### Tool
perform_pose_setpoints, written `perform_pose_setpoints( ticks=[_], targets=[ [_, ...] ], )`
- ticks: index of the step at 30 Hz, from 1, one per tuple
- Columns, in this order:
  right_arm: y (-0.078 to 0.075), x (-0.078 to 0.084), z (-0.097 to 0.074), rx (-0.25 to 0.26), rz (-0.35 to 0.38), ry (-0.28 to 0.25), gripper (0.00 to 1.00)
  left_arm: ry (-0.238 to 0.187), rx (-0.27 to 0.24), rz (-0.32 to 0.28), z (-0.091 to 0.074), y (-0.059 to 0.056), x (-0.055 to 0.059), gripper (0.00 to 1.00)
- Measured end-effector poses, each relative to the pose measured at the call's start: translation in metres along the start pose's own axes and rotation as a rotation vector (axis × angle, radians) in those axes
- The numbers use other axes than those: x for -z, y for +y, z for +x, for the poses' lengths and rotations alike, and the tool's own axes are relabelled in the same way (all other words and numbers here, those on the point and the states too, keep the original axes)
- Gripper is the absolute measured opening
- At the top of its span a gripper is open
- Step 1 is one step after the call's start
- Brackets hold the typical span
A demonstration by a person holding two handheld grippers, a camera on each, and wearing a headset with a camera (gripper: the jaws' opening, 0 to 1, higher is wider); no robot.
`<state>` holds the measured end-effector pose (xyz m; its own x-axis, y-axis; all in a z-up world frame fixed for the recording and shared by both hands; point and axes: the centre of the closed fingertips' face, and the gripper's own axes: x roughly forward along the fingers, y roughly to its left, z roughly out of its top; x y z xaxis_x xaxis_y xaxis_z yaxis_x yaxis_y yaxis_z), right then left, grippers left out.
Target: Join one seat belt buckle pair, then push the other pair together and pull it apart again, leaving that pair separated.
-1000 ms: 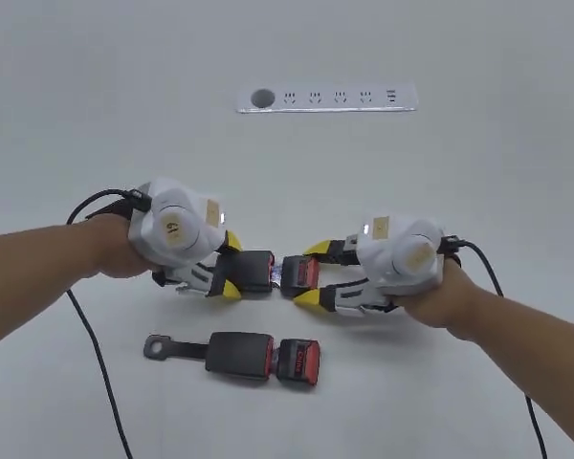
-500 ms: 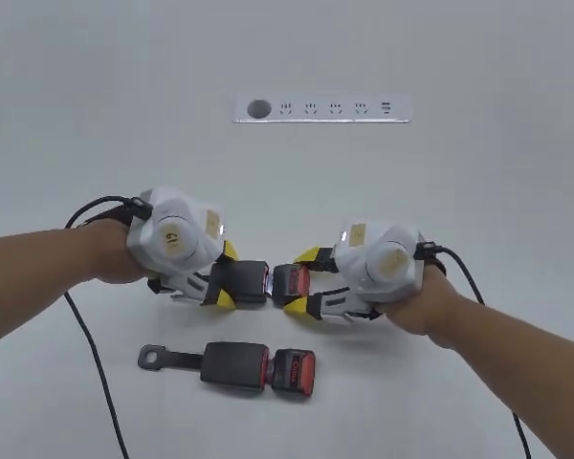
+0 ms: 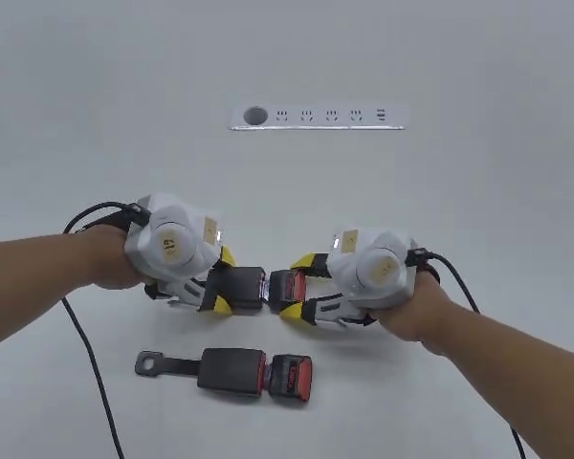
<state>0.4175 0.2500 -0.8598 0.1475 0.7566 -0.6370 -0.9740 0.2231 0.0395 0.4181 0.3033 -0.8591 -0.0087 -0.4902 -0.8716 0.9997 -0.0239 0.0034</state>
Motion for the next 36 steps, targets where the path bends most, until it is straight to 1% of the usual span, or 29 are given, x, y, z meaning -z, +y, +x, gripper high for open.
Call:
perform_pose_setpoints(
  ticks=[5,12,18,24,28,32,36],
  targets=[
    [0.000,0.000,0.000,0.001,-0.011,0.014,0.35,0.007,0.005,0.008,0.001,0.000,0.001,0.34],
    [0.000,0.002,-0.004,0.004,-0.008,0.028,0.35,0.010,0.001,0.001,0.001,0.000,0.002,0.34],
    [-0.002,0.012,-0.014,0.010,-0.006,0.058,0.36,0.012,0.000,0.002,0.001,0.000,0.002,0.34],
    [-0.001,0.015,-0.016,0.009,-0.016,0.071,0.36,0.014,0.000,-0.001,0.001,-0.001,0.002,0.34],
    [-0.003,0.021,-0.023,0.008,-0.004,0.063,0.36,0.003,-0.004,-0.015,0.001,-0.001,0.003,0.34],
    [-0.005,0.026,-0.028,0.013,-0.002,0.072,0.36,0.007,-0.002,-0.013,0.001,-0.001,0.002,0.34],
    [-0.009,0.032,-0.037,0.025,0.018,0.065,0.36,0.006,-0.001,-0.016,0.001,-0.001,0.002,0.34]
  ],
)
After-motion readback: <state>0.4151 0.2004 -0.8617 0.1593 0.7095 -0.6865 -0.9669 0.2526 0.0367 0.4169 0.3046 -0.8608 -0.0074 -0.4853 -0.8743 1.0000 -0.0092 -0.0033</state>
